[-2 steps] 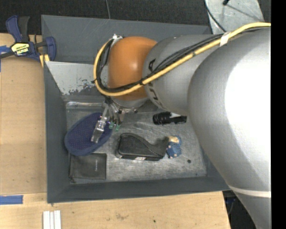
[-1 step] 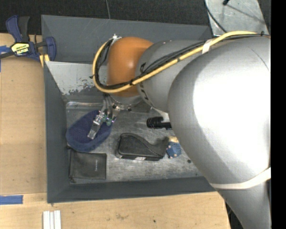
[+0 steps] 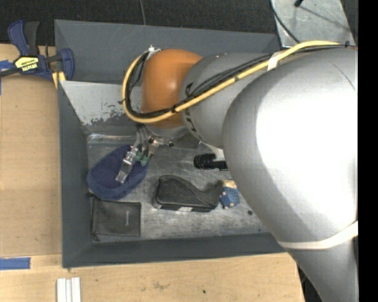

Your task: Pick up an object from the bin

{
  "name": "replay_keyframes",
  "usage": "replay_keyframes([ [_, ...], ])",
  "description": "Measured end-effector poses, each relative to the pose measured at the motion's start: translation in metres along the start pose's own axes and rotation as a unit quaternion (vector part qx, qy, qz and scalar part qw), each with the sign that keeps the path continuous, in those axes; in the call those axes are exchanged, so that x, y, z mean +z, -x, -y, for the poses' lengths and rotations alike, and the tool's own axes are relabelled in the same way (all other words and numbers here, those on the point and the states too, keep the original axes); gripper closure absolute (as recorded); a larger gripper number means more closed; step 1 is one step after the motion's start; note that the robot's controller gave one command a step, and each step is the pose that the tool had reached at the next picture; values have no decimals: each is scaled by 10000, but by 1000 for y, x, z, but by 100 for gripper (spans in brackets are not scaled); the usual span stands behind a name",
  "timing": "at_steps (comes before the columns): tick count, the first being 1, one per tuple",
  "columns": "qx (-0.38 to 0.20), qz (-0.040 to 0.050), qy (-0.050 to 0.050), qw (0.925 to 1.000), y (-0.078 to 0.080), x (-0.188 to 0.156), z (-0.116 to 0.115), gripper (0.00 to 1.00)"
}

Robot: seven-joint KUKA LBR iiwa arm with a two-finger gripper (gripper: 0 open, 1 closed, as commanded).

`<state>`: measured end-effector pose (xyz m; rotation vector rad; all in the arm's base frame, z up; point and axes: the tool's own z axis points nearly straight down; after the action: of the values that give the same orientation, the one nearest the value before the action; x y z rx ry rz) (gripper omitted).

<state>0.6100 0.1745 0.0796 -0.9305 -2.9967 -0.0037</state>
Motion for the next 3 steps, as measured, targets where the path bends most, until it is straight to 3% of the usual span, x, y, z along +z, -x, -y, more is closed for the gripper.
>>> replay_keyframes([
  [1,-552,10,33,9985,3,0,-1,0],
  [2,-480,8,23,9988,4,1,-4,0],
  [3,-286,49,29,9996,-22,-68,12,0],
])
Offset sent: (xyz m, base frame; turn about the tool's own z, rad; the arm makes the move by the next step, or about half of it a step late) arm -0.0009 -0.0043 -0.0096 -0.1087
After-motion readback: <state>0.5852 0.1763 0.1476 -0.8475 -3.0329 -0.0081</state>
